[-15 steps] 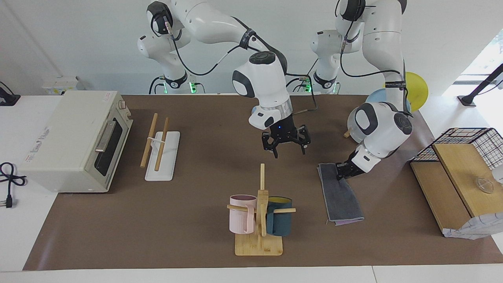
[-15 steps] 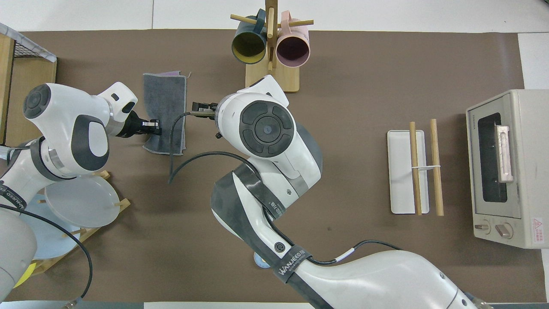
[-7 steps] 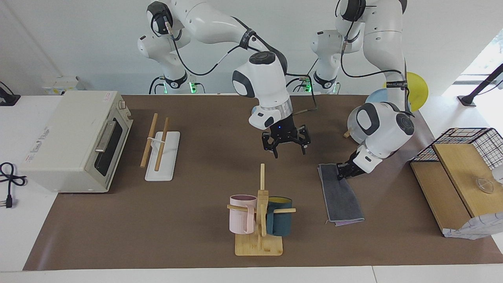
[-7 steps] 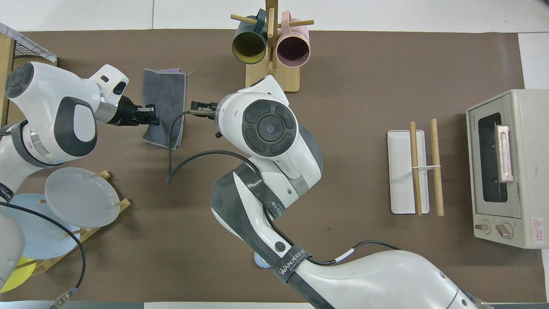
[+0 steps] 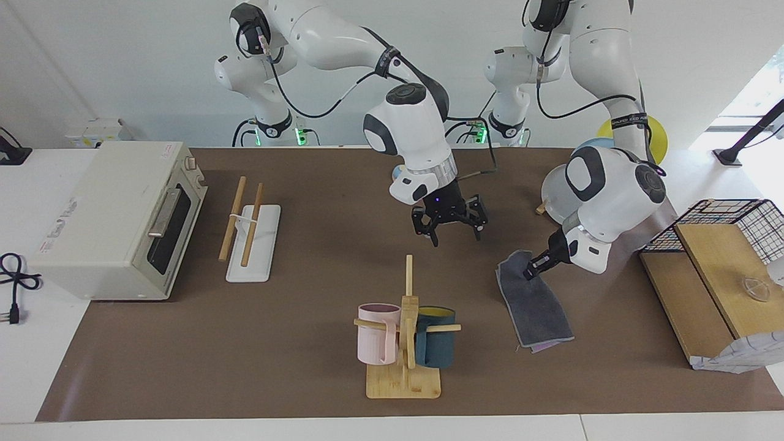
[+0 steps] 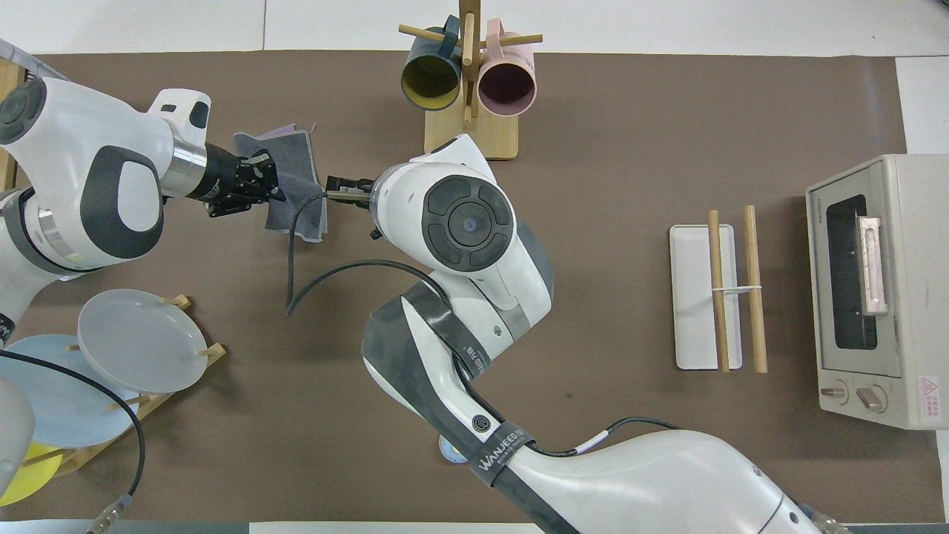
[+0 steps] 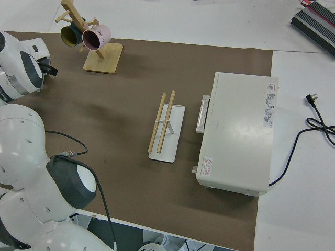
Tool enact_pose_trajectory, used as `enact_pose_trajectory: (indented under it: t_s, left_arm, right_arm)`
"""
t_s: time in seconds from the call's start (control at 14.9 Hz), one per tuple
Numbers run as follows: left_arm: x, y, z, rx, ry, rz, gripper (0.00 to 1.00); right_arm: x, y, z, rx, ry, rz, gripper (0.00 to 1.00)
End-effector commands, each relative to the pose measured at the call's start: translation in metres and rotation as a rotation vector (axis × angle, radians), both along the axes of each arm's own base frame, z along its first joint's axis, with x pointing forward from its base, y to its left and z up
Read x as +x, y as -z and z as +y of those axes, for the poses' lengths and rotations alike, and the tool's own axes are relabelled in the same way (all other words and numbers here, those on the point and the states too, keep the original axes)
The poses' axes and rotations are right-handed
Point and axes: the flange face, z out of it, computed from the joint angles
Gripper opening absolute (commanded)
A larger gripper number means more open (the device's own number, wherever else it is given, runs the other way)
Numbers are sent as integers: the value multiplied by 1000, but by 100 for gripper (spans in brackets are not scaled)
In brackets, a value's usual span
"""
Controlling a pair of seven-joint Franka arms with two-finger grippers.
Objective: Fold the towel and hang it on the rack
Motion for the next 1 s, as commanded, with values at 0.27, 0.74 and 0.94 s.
enact_pose_trajectory:
  t_s: [0.27,0.74,0.94]
  left_arm:
    - [-11,-51,-18,-49,-385,131,0]
    - [-17,-92,-9,-209,-728,249,0]
    - [-20,-111,-10,-266,-844,286,0]
  right_arm:
    - [2,0,-1,177,115,81,100]
    - [17,5,-9,597,477,296,100]
    - [17,22,-11,630,538,310,100]
